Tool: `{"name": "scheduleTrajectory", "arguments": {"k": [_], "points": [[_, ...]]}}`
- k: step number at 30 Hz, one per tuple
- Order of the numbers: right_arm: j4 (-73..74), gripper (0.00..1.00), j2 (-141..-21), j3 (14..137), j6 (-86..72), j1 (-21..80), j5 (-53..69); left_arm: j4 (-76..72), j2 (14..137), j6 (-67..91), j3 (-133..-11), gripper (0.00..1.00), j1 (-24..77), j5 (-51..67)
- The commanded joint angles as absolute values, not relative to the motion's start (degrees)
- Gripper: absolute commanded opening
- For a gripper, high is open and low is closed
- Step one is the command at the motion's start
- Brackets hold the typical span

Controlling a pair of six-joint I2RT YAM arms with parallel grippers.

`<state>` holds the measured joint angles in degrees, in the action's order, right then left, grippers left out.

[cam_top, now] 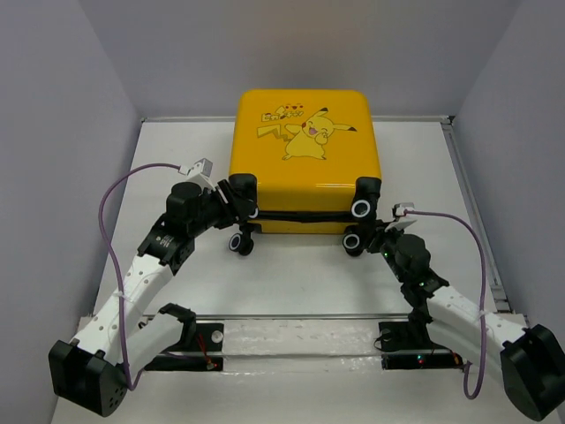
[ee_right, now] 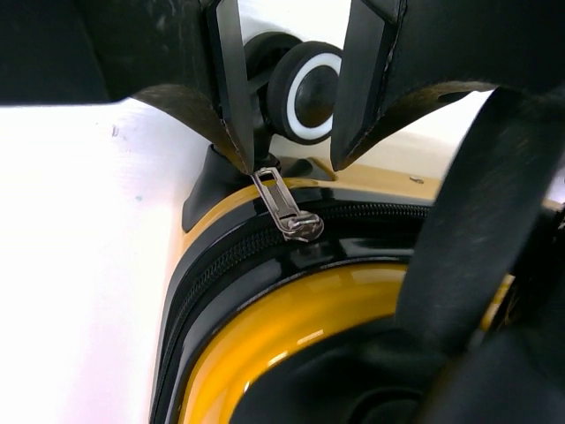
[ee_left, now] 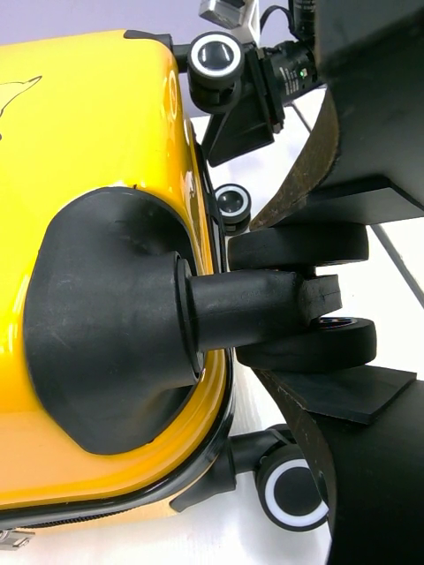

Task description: Pack the luggage

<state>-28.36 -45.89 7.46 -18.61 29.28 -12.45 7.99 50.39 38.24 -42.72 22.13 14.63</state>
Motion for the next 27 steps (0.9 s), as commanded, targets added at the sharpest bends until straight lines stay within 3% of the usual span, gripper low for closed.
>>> {"name": "scheduleTrajectory", "arguments": {"k": [1, 7, 14, 21, 27], "points": [[-33.32, 0.45, -45.71, 11.51, -16.00, 26.99, -15.20, -10.81, 45.53, 34.98, -48.16, 0.06, 22.85, 21.01], [-35.15, 0.45, -44.82, 9.58, -16.79, 26.98, -16.09, -10.99, 45.44, 35.33, -47.20, 0.06, 22.76, 21.27], [-40.51, 0.38, -51.06, 10.99, -17.58, 26.37, -10.72, -10.90, 45.26, 35.60, -47.02, 0.06, 22.85, 21.62], [-44.82, 0.09, -50.89, 9.58, -18.19, 26.37, -8.70, -11.42, 45.09, 36.30, -45.53, 0.06, 22.85, 22.23], [-49.65, 0.07, -51.24, 5.81, -21.61, 26.37, -4.05, -15.20, 46.76, 39.11, -43.24, 0.06, 22.85, 25.40]]}}
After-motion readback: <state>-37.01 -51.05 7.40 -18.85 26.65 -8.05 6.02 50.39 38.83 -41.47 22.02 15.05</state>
